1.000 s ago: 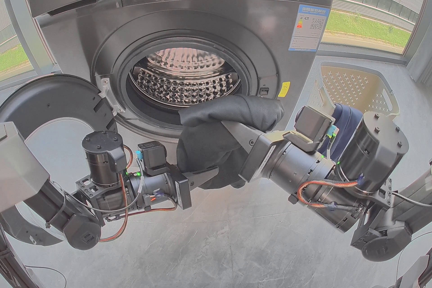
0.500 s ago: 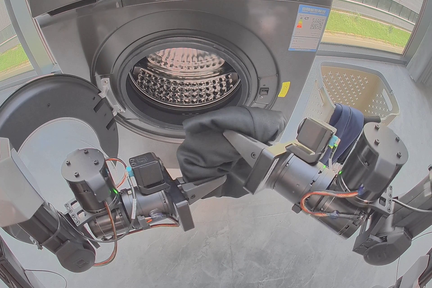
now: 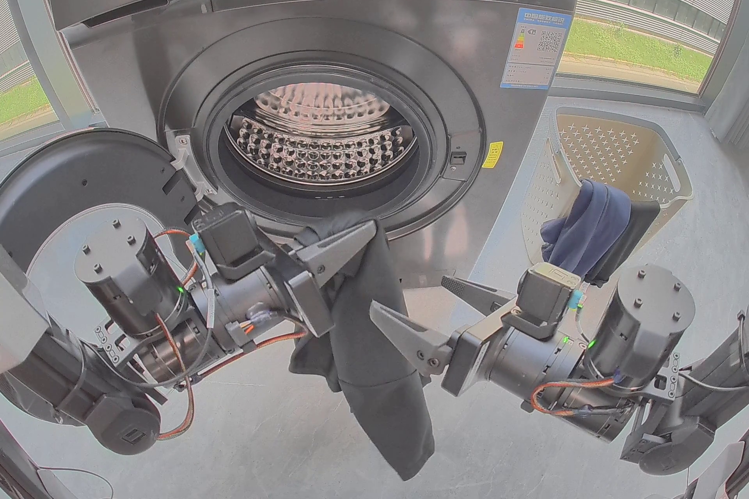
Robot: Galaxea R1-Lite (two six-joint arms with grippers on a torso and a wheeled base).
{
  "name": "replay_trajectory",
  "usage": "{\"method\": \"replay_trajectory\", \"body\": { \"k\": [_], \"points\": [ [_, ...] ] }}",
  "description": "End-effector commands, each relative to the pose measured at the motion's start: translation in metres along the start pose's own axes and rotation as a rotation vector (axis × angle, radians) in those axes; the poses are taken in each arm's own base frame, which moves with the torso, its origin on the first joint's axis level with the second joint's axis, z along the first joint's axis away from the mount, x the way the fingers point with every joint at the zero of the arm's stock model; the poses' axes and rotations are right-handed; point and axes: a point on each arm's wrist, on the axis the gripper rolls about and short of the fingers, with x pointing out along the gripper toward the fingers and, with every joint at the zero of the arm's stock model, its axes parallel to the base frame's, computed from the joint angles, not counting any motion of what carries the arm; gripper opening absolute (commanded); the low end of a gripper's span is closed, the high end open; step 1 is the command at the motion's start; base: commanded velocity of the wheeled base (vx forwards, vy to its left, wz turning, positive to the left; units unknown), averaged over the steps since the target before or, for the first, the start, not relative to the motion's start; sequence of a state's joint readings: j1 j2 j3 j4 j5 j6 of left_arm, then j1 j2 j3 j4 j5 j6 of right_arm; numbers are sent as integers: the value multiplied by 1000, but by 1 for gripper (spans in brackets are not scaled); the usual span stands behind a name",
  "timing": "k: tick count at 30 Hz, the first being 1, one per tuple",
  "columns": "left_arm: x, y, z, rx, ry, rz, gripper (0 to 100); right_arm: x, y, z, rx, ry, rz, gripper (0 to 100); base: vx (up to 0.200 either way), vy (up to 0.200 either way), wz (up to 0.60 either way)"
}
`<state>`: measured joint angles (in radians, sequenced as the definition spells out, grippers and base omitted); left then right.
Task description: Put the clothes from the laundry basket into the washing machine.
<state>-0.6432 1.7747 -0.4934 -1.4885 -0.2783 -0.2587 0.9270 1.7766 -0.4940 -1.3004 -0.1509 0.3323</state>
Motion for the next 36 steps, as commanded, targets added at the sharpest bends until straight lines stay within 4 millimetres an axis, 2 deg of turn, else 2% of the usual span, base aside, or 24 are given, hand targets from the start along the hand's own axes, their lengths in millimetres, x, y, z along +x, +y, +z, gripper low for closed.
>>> {"method": "replay_trajectory", "body": {
  "k": [1,9,19,23,24,28,36],
  "points": [
    [9,1,14,10,-69,14,0,-7,-4,-8,-22,37,-11,100,0,0,0],
    [19,4,37,29,-176,88,0,-9,-14,-14,-62,76,-30,100,0,0,0],
    [17,0,48,36,-219,100,0,2,-22,-30,-93,128,-42,100,0,0,0],
    [13,-4,55,41,-240,91,0,10,-36,-34,-128,140,-87,100,0,0,0],
    [12,-5,57,42,-244,90,0,13,-47,-34,-145,141,-120,100,0,0,0],
    [9,-8,64,45,-255,84,0,17,-65,-34,-179,150,-169,100,0,0,0],
    [8,-10,68,47,-270,77,0,26,-73,-49,-188,172,-177,100,0,0,0]
  ]
}}
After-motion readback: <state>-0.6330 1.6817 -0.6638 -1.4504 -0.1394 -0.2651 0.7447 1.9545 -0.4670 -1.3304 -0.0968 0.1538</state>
